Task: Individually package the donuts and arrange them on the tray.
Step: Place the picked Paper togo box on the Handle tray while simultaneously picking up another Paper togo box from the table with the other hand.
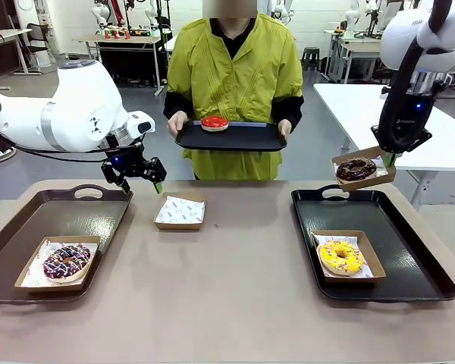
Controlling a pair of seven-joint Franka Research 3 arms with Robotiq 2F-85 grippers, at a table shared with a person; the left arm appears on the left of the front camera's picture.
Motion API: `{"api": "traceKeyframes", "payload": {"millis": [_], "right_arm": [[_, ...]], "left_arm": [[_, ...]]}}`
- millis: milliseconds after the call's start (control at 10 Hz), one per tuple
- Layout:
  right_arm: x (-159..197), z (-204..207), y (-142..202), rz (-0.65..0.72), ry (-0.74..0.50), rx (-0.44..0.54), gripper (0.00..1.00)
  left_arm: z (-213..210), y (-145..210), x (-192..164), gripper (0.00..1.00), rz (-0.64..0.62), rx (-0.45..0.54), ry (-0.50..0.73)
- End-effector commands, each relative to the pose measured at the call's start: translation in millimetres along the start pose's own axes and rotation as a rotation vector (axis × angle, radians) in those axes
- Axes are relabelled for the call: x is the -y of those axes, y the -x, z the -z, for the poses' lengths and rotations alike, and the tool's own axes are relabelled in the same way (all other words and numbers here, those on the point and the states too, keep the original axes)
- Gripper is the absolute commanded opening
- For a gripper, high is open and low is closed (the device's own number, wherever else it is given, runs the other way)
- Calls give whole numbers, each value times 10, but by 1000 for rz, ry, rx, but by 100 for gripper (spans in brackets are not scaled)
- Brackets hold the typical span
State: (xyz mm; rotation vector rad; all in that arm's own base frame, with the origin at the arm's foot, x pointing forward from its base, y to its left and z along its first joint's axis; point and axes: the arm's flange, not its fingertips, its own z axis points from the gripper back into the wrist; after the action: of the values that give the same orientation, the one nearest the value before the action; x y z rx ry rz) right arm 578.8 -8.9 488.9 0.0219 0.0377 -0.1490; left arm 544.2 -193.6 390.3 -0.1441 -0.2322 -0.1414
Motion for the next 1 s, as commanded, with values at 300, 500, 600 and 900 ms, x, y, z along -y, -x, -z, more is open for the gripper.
{"api": "traceKeyframes", "payload": {"millis": [300, 500, 600, 900], "right_arm": [[-301, 557, -232, -106, 5, 6, 1], [-307, 714, -277, -134, -4, -13, 1], [-274, 796, -296, -146, -13, -26, 1], [-147, 1013, -289, -148, -34, -74, 1]], "left_arm": [[108, -204, 233, 100, -39, -58, -48], [251, -321, 299, 100, -69, -93, -49], [320, -368, 339, 100, -76, -111, -49], [444, -396, 381, 100, -79, -129, -58]]}}
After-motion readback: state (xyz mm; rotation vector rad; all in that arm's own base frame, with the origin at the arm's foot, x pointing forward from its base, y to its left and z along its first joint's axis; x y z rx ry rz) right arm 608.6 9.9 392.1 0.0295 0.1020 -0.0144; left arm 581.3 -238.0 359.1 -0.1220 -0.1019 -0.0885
